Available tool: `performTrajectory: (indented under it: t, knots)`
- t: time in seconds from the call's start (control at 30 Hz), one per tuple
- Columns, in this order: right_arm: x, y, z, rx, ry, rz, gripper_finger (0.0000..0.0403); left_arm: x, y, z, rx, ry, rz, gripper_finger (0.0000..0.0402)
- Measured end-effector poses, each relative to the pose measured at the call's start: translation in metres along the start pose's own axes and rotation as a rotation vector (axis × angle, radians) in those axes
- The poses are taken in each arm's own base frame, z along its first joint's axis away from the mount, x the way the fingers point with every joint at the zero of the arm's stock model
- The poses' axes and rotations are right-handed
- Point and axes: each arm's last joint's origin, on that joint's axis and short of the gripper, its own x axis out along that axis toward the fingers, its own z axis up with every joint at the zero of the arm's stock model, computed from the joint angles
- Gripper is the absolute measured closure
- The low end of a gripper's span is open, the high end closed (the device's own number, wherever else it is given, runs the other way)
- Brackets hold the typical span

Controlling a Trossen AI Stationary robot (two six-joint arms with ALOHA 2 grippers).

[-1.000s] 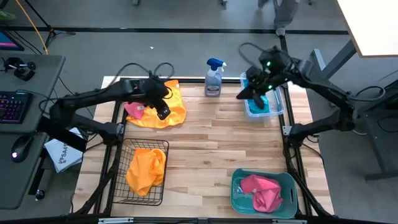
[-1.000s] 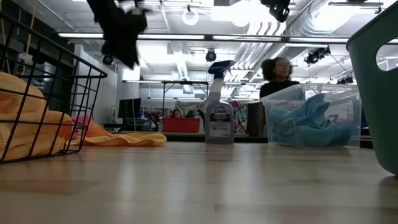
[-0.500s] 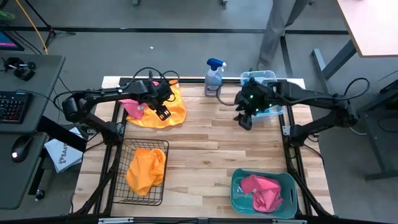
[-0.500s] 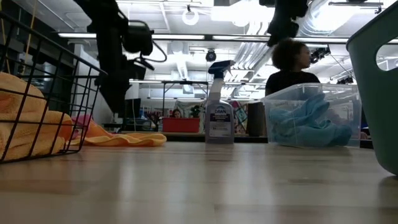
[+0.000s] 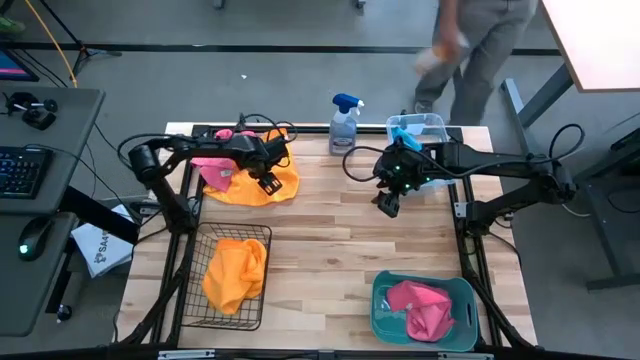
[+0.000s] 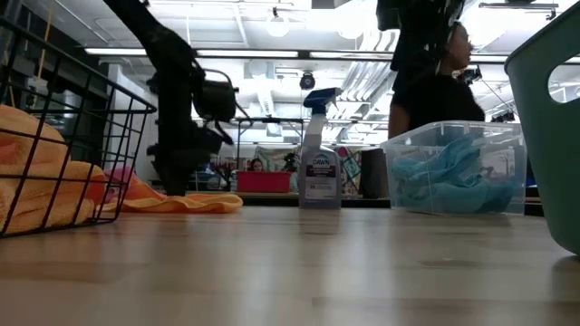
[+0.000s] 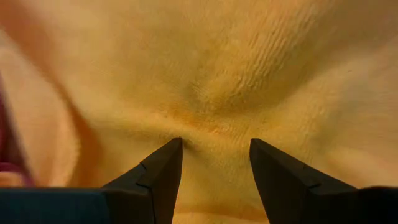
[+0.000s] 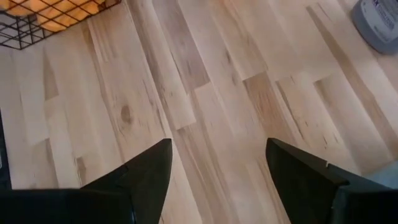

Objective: Sort microfiber towel by color & place in baskets
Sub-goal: Put the orange microfiber towel into the black wire basket

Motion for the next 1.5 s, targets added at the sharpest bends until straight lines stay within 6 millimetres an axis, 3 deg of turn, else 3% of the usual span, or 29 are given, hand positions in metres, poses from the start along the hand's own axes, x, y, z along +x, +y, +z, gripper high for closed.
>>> performTrajectory:
  t: [0.17, 0.3, 0.37, 0.47, 0.6, 0.73, 0.87, 1.03, 1.17, 1.3, 1.4, 1.5]
  knots:
    - [0.000, 0.000, 0.001, -0.001, -0.013, 0.003, 0.0146, 0.020, -0.002, 0.003, 0.012, 0.068, -0.050, 0.0224]
    - [0.000, 0.000, 0.001, -0.001, -0.013, 0.003, 0.0146, 0.024, -0.003, 0.002, 0.035, 0.091, -0.092, 0.0243]
    - [0.000, 0.000, 0.001, -0.001, -0.013, 0.003, 0.0146, 0.019, -0.004, 0.002, 0.038, 0.071, -0.104, 0.0281]
    - [0.000, 0.000, 0.002, -0.002, -0.017, 0.004, 0.0146, 0.003, -0.004, 0.001, 0.049, 0.010, -0.154, 0.0371]
    - [0.000, 0.000, 0.005, -0.037, -0.058, -0.015, 0.0146, -0.052, 0.003, 0.000, 0.030, -0.208, -0.217, 0.0394]
    - [-0.001, 0.000, 0.013, -0.078, -0.152, -0.072, 0.0146, -0.124, 0.008, -0.021, 0.044, -0.464, -0.314, 0.0399]
    - [-0.003, -0.003, 0.022, -0.086, -0.248, -0.121, 0.0146, -0.193, 0.013, -0.062, 0.057, -0.718, -0.468, 0.0401]
    - [-0.005, -0.012, 0.029, -0.086, -0.300, -0.142, 0.0146, -0.255, 0.016, -0.120, 0.115, -0.896, -0.803, 0.0401]
    - [-0.007, -0.020, 0.032, -0.061, -0.319, -0.161, 0.0146, -0.285, 0.017, -0.155, 0.104, -0.890, -1.078, 0.0401]
    - [-0.008, -0.027, 0.034, -0.039, -0.328, -0.177, 0.0146, -0.302, 0.015, -0.173, 0.101, -0.803, -1.261, 0.0401]
    - [-0.008, -0.030, 0.034, -0.032, -0.329, -0.181, 0.0146, -0.303, 0.014, -0.184, 0.070, -0.641, -1.307, 0.0401]
    - [-0.008, -0.030, 0.034, -0.031, -0.328, -0.181, 0.0146, -0.291, 0.011, -0.193, 0.023, -0.417, -1.248, 0.0401]
